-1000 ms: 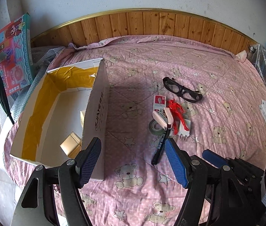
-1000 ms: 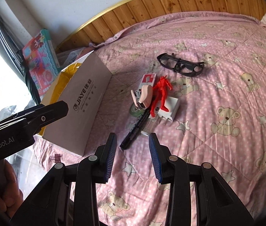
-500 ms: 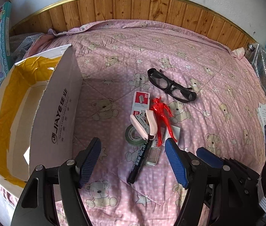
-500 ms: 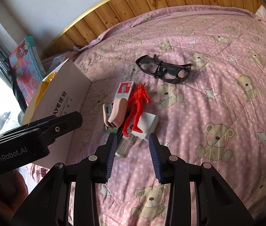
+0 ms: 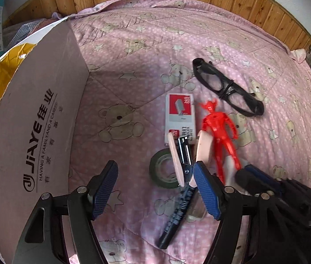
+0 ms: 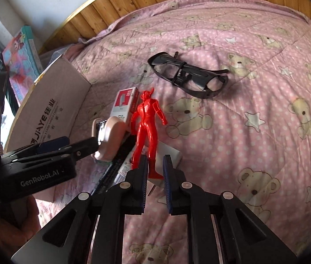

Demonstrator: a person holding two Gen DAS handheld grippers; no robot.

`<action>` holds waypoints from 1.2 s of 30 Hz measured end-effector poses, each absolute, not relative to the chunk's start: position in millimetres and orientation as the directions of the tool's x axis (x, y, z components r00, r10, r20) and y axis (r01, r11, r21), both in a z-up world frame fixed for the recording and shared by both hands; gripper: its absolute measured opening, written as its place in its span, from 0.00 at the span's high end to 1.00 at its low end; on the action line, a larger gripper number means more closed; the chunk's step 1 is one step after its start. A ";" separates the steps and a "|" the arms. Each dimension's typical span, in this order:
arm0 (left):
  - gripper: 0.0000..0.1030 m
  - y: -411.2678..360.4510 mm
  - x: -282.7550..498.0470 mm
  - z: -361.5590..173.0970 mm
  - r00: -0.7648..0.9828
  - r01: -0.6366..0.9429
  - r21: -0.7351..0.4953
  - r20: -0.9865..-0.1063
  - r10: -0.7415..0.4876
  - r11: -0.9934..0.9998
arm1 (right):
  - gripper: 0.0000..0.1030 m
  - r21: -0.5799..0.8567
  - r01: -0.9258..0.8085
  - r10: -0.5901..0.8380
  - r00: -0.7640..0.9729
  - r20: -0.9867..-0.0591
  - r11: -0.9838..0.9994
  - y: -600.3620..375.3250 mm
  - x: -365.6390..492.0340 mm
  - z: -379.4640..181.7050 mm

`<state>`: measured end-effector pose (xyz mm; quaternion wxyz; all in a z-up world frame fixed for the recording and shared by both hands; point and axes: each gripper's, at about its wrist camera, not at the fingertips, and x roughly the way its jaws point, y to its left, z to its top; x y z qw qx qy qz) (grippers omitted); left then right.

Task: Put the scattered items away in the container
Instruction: 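Grasp the pink stapler with the left tool while the right tool grasps the red figure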

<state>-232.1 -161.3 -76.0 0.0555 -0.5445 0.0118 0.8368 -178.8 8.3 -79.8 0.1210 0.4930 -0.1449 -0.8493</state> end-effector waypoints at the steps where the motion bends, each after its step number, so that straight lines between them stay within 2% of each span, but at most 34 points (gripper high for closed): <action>1: 0.30 -167.1 -231.1 -77.6 -0.402 -0.089 -0.047 -0.912 0.079 -0.995 | 0.87 0.360 0.048 -0.337 -0.485 -0.807 -0.932 12.8 -177.9 -80.1; 6: 0.30 -172.7 -232.2 -76.1 -0.407 -0.083 -0.139 -0.899 0.161 -0.987 | 0.84 0.383 0.052 -0.354 -0.511 -0.783 -0.922 20.5 -188.7 -69.7; 8: 0.23 -164.6 -232.8 -71.6 -0.423 -0.112 -0.167 -0.884 0.198 -0.980 | 0.83 0.359 0.091 -0.352 -0.516 -0.781 -0.929 11.6 -197.6 -67.3; 9: 0.23 -158.5 -233.1 -70.3 -0.424 -0.129 -0.183 -0.879 0.221 -0.975 | 0.86 0.338 0.108 -0.344 -0.507 -0.790 -0.935 6.0 -202.6 -70.0; 12: 0.24 -144.8 -239.2 -81.4 -0.409 -0.160 -0.140 -0.891 0.195 -0.977 | 0.89 0.353 0.116 -0.363 -0.480 -0.798 -0.929 4.9 -213.3 -83.6; 13: 0.27 -145.1 -241.5 -88.4 -0.396 -0.160 -0.129 -0.900 0.184 -0.979 | 0.91 0.349 0.120 -0.363 -0.477 -0.801 -0.929 6.1 -212.7 -83.1; 14: 0.42 -147.4 -243.5 -94.9 -0.378 -0.158 -0.136 -0.906 0.188 -0.978 | 0.93 0.337 0.122 -0.353 -0.475 -0.806 -0.934 7.0 -210.7 -82.1; 16: 0.57 -154.9 -241.5 -100.4 -0.360 -0.153 -0.161 -0.910 0.207 -0.975 | 0.95 0.335 0.120 -0.351 -0.464 -0.813 -0.935 11.5 -204.0 -82.9; 21: 0.56 -172.7 -232.8 -101.9 -0.359 -0.140 -0.209 -0.900 0.246 -0.968 | 0.91 0.330 0.137 -0.355 -0.454 -0.817 -0.934 11.0 -199.5 -82.4; 25: 0.55 -171.3 -235.3 -106.2 -0.365 -0.134 -0.212 -0.898 0.247 -0.968 | 0.81 0.288 0.178 -0.338 -0.441 -0.831 -0.941 -5.7 -209.4 -86.2; 27: 0.55 -170.8 -235.8 -106.4 -0.371 -0.142 -0.208 -0.895 0.247 -0.968 | 0.81 0.295 0.187 -0.347 -0.420 -0.838 -0.937 -9.1 -212.7 -92.9; 31: 0.57 -175.1 -231.6 -102.4 -0.386 -0.152 -0.211 -0.887 0.254 -0.966 | 0.89 0.331 0.206 -0.387 -0.384 -0.839 -0.921 -7.2 -207.2 -94.5; 36: 0.57 -185.0 -222.4 -89.6 -0.407 -0.157 -0.236 -0.869 0.280 -0.959 | 0.91 0.329 0.201 -0.383 -0.379 -0.842 -0.923 -5.8 -188.6 -85.7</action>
